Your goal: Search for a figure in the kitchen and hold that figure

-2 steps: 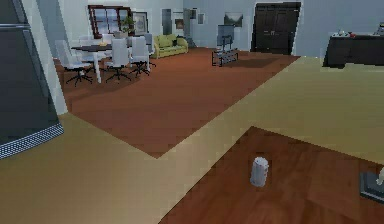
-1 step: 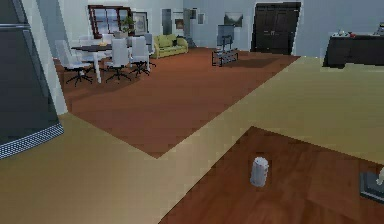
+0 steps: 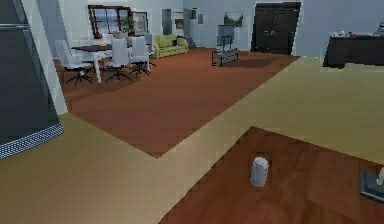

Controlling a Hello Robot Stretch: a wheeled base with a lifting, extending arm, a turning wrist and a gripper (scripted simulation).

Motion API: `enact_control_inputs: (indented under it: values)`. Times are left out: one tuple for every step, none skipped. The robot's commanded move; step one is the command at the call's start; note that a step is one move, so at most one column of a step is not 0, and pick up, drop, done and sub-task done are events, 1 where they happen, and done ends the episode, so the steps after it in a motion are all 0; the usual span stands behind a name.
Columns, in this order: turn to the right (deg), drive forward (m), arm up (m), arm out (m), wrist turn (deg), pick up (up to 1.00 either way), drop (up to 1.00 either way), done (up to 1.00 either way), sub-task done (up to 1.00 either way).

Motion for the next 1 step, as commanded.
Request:
enact_control_inputs:
  values:
    - [0.0, 0.00, 0.00, 0.00, 45.0, 0.00, 0.00, 0.00, 0.00]
